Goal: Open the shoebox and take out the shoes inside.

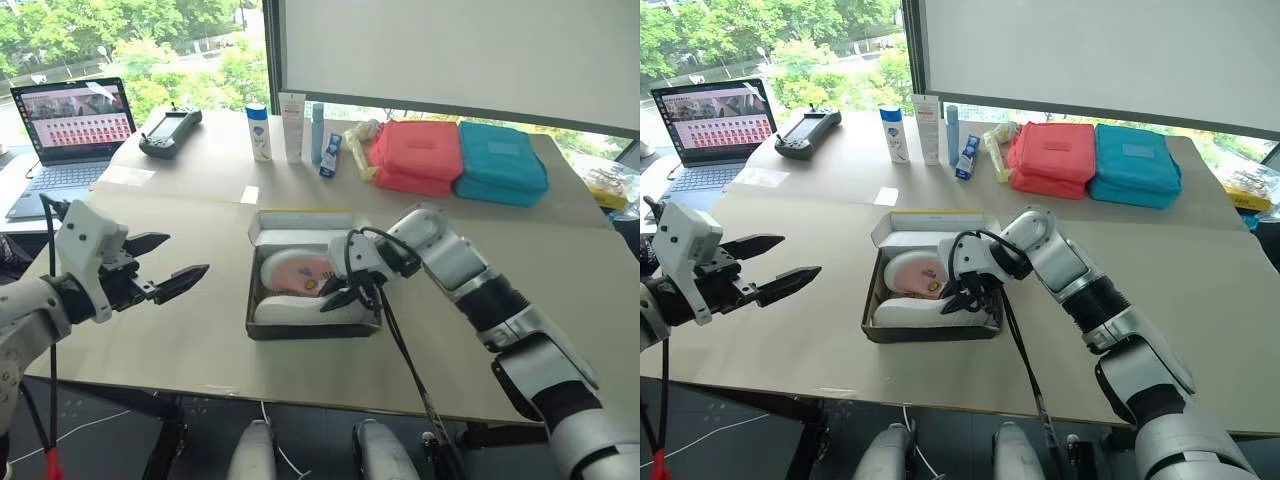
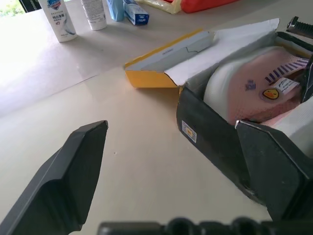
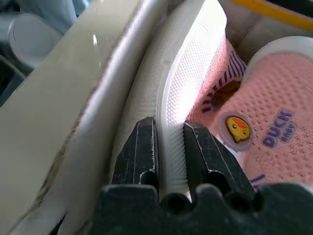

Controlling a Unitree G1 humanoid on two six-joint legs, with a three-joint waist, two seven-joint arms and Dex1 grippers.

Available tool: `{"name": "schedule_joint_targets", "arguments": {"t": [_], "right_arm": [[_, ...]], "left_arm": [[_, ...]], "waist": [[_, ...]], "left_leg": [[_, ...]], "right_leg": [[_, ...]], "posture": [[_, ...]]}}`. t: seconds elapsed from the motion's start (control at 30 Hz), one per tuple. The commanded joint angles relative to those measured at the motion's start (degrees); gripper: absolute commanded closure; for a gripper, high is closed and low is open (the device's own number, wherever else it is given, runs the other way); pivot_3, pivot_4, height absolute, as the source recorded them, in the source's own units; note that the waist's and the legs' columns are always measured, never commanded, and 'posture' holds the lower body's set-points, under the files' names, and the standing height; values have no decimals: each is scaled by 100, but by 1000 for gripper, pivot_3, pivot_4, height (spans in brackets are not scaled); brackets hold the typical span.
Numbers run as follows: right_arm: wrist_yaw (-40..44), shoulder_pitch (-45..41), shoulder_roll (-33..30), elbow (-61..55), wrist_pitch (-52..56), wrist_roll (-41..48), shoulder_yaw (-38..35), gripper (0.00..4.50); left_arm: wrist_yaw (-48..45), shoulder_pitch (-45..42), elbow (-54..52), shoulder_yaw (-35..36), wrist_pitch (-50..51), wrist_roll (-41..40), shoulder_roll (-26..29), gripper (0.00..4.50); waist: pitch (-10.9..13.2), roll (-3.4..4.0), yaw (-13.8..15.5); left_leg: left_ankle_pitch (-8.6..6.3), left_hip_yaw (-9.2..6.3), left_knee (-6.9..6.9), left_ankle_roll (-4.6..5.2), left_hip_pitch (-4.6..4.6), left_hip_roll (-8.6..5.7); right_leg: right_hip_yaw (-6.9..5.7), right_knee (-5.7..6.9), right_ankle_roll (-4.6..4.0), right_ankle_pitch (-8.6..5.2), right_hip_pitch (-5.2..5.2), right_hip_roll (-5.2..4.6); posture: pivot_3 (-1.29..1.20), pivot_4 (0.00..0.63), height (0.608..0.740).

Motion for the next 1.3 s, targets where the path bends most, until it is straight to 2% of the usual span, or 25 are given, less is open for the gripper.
{"name": "schedule_joint_targets", "arguments": {"t": [0.03,0.2,0.4,0.43,0.5,0.57,0.7,0.77,0.83,0.9,0.97,1.0,1.03,1.1,1.23,1.3], "right_arm": [[-419,-201,-117,158,58,18,-528,4053],[-854,301,-209,-306,471,-35,-627,4053],[-2138,685,-9,-554,765,-579,-634,4053],[-2224,768,41,-650,886,-480,-716,4053],[-2704,813,447,-820,1595,124,-1342,4053],[-2710,921,577,-1011,2091,595,-1732,4053],[-2808,985,572,-1108,2290,944,-2092,4053],[-2647,1141,328,-1143,1863,594,-1702,4053],[-2924,1026,489,-1087,1959,751,-1918,4053],[-2678,1238,312,-1239,1648,513,-1505,4053],[-2838,1132,366,-1088,1732,635,-1694,4053],[-2946,1105,361,-1067,1635,488,-1599,4053],[-2698,1287,262,-1221,1492,429,-1351,4053],[-3016,1047,340,-793,1366,438,-1634,4053],[-2893,895,383,-848,1455,686,-1748,4053],[-2406,1052,221,-1293,1592,814,-1485,4053]], "left_arm": [[53,-101,-56,-13,-163,72,51,0],[20,-96,-64,-9,-177,108,75,0],[-23,-224,26,-74,-210,140,143,0],[-27,-230,24,-75,-212,140,149,0],[-44,-230,29,-75,-220,139,161,0],[-56,-236,35,-83,-233,148,175,0],[-93,-295,99,-144,-265,162,201,0],[-105,-360,129,-210,-278,172,209,0],[-113,-440,210,-291,-319,206,201,0],[-91,-507,212,-364,-325,199,203,0],[-112,-511,253,-384,-363,200,194,0],[-120,-507,268,-397,-371,215,205,0],[-116,-520,257,-415,-365,215,217,0],[-130,-516,305,-409,-393,233,212,0],[-152,-505,298,-414,-392,266,213,0],[-163,-498,266,-445,-390,287,229,0]], "waist": [[0,0,5],[-1,-1,44],[-1,-2,7],[-1,-2,12],[-3,-5,13],[-3,-4,12],[-2,-3,24],[-2,-3,20],[-2,-3,17],[-2,-3,8],[-2,-3,3],[-2,-3,-3],[-2,-3,-4],[-2,-3,5],[-2,-3,8],[-1,-3,15]], "left_leg": [[0,0,-1,0,0,0],[0,1,1,0,0,0],[0,3,-5,0,0,1],[0,3,-4,0,0,1],[0,3,1,0,0,1],[0,3,2,0,0,1],[0,4,2,0,0,1],[0,4,1,0,0,1],[0,4,0,0,0,1],[0,4,-2,0,-1,1],[0,4,-3,0,0,1],[0,4,-2,0,-1,1],[1,4,-3,1,-1,1],[1,3,-4,1,-1,1],[1,4,-1,1,-2,1],[1,5,-1,1,-2,1]], "right_leg": [[0,-1,0,0,0,-1],[0,-11,2,-2,3,-2],[1,-6,2,-2,-1,1],[0,-5,2,-2,0,1],[0,-7,2,-1,2,-1],[1,-8,1,6,3,-2],[1,-8,2,11,3,-2],[1,-8,2,11,3,-2],[1,-11,2,10,3,-2],[1,-11,2,11,1,-2],[2,-12,3,10,2,-1],[2,-12,4,9,1,-1],[3,-13,4,9,1,0],[4,-13,6,8,2,1],[4,-14,7,7,2,0],[4,-14,7,8,2,0]], "posture": [[0,150,740],[0,150,740],[0,150,740],[0,150,740],[0,150,740],[0,150,740],[0,150,740],[0,150,740],[0,150,740],[0,150,740],[0,150,740],[0,150,740],[0,150,740],[0,150,740],[0,150,740],[0,150,740]]}}
